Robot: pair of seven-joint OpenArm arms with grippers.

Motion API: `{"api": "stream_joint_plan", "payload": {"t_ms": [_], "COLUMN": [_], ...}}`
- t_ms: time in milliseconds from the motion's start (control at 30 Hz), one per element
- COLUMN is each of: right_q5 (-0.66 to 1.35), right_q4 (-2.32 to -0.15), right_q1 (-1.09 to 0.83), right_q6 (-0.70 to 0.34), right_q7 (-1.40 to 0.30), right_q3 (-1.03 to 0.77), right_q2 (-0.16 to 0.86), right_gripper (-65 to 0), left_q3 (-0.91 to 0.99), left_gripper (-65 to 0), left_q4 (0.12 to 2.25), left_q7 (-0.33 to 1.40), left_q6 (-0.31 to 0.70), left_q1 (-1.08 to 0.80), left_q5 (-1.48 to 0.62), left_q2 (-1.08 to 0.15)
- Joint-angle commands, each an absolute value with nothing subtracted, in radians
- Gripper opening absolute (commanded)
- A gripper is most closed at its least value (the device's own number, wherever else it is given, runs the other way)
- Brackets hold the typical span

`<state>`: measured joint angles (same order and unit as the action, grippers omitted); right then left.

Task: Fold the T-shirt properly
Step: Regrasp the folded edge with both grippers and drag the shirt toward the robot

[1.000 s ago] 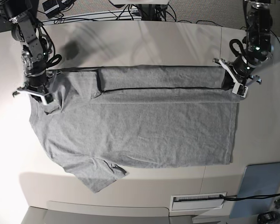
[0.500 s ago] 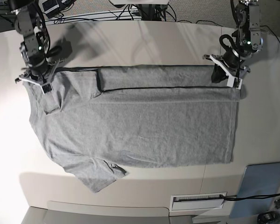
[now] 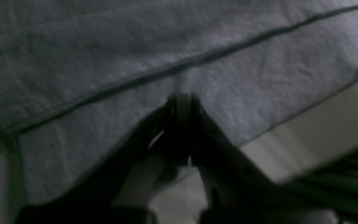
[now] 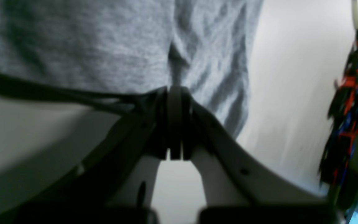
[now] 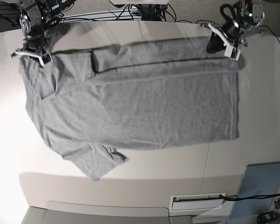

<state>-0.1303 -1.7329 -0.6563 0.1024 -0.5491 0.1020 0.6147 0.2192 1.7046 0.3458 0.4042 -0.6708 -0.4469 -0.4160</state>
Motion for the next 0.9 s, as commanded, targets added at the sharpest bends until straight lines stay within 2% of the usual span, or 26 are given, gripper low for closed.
{"api": "stream_joint_plan", "payload": {"t_ms": [0, 167, 300, 500, 667, 867], "right_q5": [-0.117, -0.092, -0.052, 0.082, 0.157, 0.135], "right_q4": [-1.756, -1.868, -1.905, -1.786, -1.666, -1.643], "right_q1": [-0.693, -0.801, -0.812, -0.672, -0.556, -0.627], "right_q6": [0.093, 0.091, 0.086, -0.038, -0.150, -0.173], "right_q7": [-0.561, -0.553, -0.522, -0.440, -0.511, -0.559], "right_q3": [0.076, -0.030, -0.089, -0.096, -0.096, -0.101], "right_q2": [0.626, 0.626, 0.626, 0.626, 0.626, 0.626], "right_gripper": [-65.0, -65.0, -65.0, -65.0, -65.0, -65.0], "left_q3": [0.220, 0.229, 0.240, 0.247, 0.247, 0.247], "left_gripper": [-65.0, -65.0, -65.0, -65.0, -65.0, -65.0], "left_q4": [1.703, 1.707, 1.707, 1.707, 1.707, 1.707], "left_q7": [0.423, 0.411, 0.411, 0.411, 0.412, 0.414], "left_q6": [0.394, 0.393, 0.393, 0.393, 0.393, 0.394], "left_q1": [-0.705, -0.723, -0.723, -0.723, -0.723, -0.754], "left_q5": [-0.404, -0.387, -0.368, -0.367, -0.360, -0.295], "left_q2": [-0.431, -0.435, -0.435, -0.435, -0.435, -0.435]}}
